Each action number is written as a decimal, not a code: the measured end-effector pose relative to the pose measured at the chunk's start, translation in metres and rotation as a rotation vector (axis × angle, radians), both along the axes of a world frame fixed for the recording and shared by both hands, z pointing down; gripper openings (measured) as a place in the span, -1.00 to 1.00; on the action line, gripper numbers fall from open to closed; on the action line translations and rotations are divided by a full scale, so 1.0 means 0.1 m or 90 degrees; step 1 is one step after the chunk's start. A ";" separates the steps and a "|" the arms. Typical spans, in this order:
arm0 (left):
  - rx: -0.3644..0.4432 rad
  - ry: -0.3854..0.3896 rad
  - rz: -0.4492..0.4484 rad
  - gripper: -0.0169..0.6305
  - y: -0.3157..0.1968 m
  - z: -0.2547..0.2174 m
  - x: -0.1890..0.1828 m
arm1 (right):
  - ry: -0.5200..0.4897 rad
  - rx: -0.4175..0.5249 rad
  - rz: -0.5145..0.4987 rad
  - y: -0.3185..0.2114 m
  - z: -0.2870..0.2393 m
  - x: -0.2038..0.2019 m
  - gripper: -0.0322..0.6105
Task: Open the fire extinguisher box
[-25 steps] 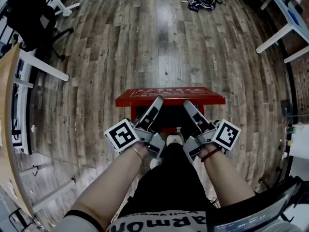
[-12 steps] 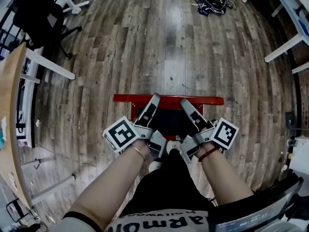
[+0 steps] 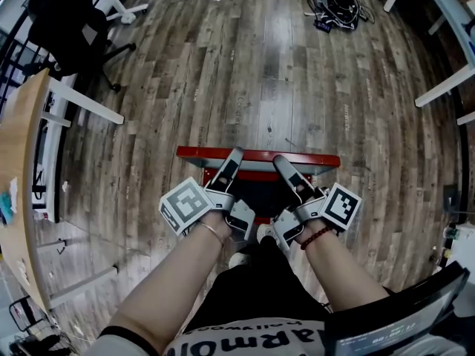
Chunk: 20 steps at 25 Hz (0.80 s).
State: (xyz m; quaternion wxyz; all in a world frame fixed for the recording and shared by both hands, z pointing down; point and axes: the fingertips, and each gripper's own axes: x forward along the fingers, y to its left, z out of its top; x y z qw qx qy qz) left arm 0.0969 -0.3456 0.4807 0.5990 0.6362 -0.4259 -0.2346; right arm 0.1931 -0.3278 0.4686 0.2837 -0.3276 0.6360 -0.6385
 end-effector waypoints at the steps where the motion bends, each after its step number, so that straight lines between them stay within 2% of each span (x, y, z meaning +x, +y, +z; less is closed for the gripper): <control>1: -0.008 -0.003 -0.005 -0.57 -0.02 0.02 -0.01 | 0.000 -0.003 -0.002 -0.03 0.01 0.00 -0.79; 7: -0.034 0.003 -0.026 -0.57 -0.15 0.08 -0.01 | -0.002 -0.028 -0.013 -0.18 0.05 0.02 -0.80; 12: -0.038 0.026 -0.032 -0.57 -0.33 0.14 0.00 | 0.007 -0.051 0.004 -0.36 0.10 0.03 -0.80; 20: -0.063 0.055 -0.009 -0.57 -0.58 0.27 -0.03 | 0.016 -0.065 0.014 -0.65 0.20 0.04 -0.80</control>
